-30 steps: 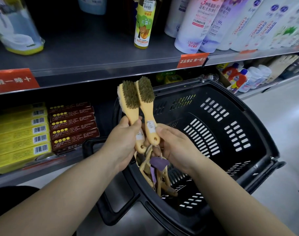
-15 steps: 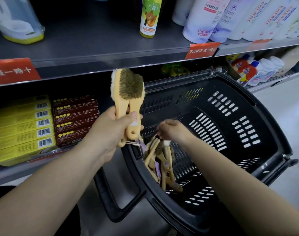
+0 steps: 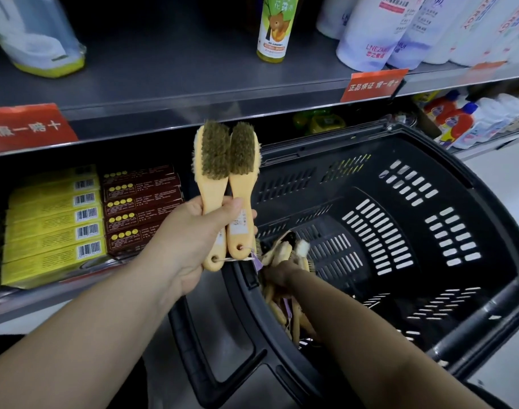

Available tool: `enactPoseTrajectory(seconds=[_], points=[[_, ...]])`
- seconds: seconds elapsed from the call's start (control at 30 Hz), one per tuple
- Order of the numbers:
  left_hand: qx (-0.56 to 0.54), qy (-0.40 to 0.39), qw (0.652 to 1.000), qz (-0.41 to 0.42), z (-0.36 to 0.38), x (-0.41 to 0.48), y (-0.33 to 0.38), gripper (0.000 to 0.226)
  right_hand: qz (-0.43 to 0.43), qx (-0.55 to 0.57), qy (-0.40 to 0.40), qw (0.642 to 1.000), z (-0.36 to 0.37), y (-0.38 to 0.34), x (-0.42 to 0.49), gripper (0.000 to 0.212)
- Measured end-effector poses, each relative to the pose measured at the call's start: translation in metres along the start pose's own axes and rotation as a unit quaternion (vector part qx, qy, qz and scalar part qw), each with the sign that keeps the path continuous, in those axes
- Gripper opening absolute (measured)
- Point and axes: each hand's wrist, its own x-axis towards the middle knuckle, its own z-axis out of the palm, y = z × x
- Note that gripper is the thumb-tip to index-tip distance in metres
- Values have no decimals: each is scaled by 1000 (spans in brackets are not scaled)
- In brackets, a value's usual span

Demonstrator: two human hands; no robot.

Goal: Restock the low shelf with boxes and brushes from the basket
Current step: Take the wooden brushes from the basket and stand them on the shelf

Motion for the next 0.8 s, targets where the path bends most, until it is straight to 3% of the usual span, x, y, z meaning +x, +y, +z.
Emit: enactPoseTrajectory(seconds=[0.13, 0.23, 0.33, 0.53, 0.7, 0.8], points=[[12, -12, 1000, 3, 3, 0, 0, 13, -9, 125, -11, 992, -23, -5, -25, 32], [51, -12, 998, 23, 3, -1, -3, 12, -40, 290, -35, 956, -46, -18, -71, 24], [83, -8, 995, 52, 4, -2, -5, 9, -129, 386, 11, 913, -62, -23, -126, 19], [134, 10, 988, 77, 14, -8, -9, 11, -295, 446, 1, 845, -52, -30, -195, 34], [177, 48, 976, 118, 19, -11, -15, 10, -349, 432, -102, 825, -25, -37, -212, 14], [172, 54, 976, 120, 18, -13, -15, 13, -355, 417, -77, 833, -27, -36, -213, 13]])
